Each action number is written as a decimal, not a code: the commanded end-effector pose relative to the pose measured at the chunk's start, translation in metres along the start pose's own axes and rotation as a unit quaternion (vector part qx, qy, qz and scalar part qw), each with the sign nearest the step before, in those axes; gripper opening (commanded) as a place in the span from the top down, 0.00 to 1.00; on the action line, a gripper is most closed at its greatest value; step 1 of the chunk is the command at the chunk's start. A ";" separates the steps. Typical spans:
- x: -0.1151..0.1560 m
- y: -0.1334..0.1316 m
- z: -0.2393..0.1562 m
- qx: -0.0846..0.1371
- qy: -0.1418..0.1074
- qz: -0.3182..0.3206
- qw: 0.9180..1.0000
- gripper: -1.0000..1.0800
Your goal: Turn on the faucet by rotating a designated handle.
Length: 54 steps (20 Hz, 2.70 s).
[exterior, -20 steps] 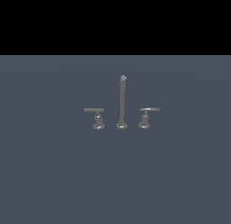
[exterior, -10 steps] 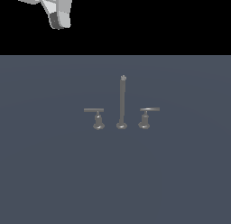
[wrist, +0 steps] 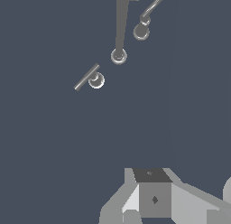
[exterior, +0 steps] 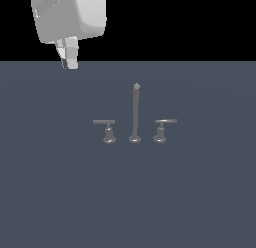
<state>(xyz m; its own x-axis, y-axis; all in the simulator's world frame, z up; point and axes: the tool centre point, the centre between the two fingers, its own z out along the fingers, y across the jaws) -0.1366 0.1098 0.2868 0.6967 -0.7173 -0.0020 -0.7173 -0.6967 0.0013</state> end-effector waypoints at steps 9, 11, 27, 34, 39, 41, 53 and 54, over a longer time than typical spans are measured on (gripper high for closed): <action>0.022 -0.041 0.050 0.003 -0.002 0.094 0.996 1.00; 0.026 -0.048 0.059 0.003 -0.002 0.111 0.994 1.00; 0.077 -0.097 0.134 0.002 0.000 0.250 0.968 1.00; 0.106 -0.114 0.168 0.001 0.002 0.313 0.950 1.00; 0.123 -0.122 0.186 0.000 0.002 0.347 0.938 1.00; 0.127 -0.124 0.190 0.000 0.002 0.356 0.934 1.00; 0.131 -0.126 0.197 0.001 0.001 0.370 0.929 1.00; 0.128 -0.125 0.197 0.001 0.001 0.370 0.929 1.00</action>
<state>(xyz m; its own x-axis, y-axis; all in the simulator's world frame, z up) 0.0446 0.1025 0.0890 0.0112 -0.9999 0.0014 -0.9999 -0.0112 0.0003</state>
